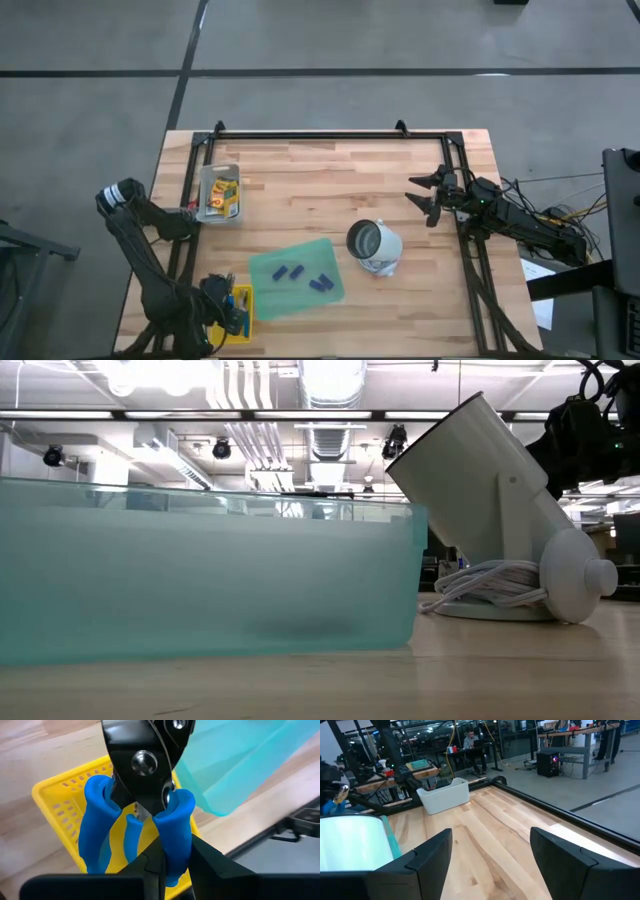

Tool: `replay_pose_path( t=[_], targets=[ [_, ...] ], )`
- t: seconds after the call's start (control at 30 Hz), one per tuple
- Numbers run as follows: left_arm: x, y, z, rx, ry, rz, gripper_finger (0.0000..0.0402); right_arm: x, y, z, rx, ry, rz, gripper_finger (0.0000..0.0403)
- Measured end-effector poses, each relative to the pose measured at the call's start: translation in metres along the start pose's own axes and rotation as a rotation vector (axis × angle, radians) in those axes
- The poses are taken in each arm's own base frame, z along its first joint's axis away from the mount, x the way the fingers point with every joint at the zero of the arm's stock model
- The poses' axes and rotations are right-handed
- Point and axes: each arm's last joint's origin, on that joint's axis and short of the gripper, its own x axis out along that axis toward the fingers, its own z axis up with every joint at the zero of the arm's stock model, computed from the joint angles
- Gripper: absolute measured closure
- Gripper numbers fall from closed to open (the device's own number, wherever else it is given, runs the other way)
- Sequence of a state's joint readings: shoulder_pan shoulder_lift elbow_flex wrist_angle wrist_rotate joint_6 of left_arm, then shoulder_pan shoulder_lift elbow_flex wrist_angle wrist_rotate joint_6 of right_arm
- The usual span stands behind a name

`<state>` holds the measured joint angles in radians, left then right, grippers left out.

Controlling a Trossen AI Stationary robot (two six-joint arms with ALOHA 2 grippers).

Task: Pick & Place School Supplies
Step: Put the blue hole puncher into the yellow bin

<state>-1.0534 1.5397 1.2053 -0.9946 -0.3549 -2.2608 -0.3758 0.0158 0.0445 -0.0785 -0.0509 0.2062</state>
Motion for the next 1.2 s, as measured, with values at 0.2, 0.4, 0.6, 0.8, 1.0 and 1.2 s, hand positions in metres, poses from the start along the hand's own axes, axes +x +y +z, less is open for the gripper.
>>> replay_pose_path(
  t=[0.2, 0.4, 0.6, 0.8, 1.0, 1.2],
  targets=[
    [0.009, -0.002, -0.006, 0.016, 0.004, 0.004, 0.0341, 0.0, 0.0, 0.0, 0.0, 0.0, 0.0, 0.0132],
    [0.022, -0.003, -0.013, 0.023, -0.009, 0.022, 0.0339, 0.0, 0.0, 0.0, 0.0, 0.0, 0.0, 0.0134],
    [0.031, -0.004, -0.018, 0.016, 0.004, 0.031, 0.0338, 0.0, 0.0, 0.0, 0.0, 0.0, 0.0, 0.0141],
    [0.032, -0.005, -0.019, 0.012, 0.008, 0.025, 0.0337, 0.0, 0.0, 0.0, 0.0, 0.0, 0.0, 0.0144],
    [0.036, -0.003, -0.019, 0.011, 0.03, 0.036, 0.0337, 0.0, 0.0, 0.0, 0.0, 0.0, 0.0, 0.0138],
    [0.042, 0.004, -0.019, 0.015, 0.066, 0.088, 0.0337, 0.0, 0.0, 0.0, 0.0, -0.001, 0.0, 0.0131]
  ],
)
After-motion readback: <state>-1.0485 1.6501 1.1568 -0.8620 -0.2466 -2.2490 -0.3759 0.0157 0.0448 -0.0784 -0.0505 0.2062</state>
